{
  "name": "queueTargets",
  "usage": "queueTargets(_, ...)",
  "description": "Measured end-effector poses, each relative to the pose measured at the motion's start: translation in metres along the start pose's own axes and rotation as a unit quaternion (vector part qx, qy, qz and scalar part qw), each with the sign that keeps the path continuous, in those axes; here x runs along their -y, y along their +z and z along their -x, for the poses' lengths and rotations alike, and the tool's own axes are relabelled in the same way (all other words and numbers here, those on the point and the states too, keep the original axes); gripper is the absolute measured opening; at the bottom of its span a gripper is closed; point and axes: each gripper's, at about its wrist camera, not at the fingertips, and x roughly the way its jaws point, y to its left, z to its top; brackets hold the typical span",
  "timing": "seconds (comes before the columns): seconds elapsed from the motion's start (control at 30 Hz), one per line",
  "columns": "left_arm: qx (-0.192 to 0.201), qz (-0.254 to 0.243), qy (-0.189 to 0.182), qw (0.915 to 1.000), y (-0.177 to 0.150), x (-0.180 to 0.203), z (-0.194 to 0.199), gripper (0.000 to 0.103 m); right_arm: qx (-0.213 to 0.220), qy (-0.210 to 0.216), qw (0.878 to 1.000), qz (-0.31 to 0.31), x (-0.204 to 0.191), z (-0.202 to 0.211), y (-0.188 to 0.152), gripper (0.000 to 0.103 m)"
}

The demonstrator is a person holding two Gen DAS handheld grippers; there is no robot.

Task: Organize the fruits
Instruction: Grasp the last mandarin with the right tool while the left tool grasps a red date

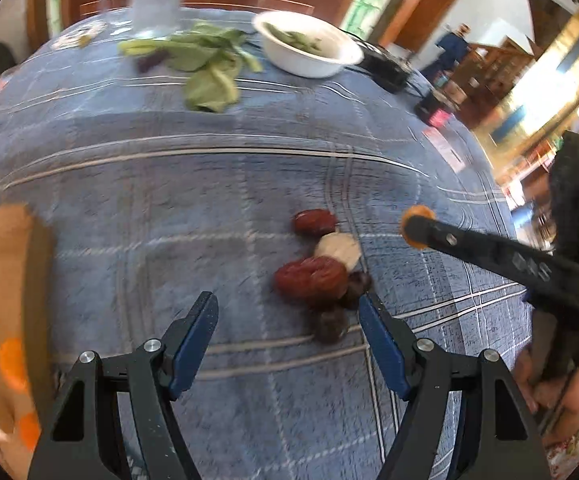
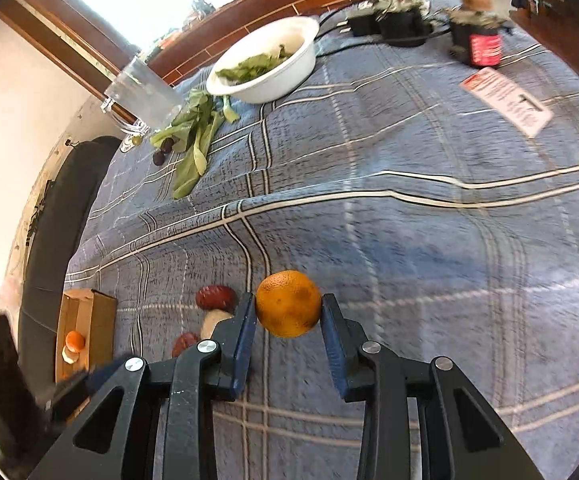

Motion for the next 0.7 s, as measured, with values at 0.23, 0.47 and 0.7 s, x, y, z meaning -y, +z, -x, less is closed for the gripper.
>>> queueTargets(0.23,-0.023,-0.007,-0.012,0.9996,0.012,0.003,-0.021,0.044,0.008,-0.010,1.000,0.007,0.009,0.021,-0.018,0.035)
queueTargets(0.47,-0.004,-0.013,0.014,0.9998,0.005,0.004,-0.009,0.044,0.006,-0.018,1.000,0.013,0.010,0.027,-0.034,0.035)
queueTargets(0.7,0.032,-0.008,0.040,0.9986,-0.016,-0.005,0.040,0.044,-0.004,-0.021,0.999,0.040,-0.010,0.027,-0.051,0.035)
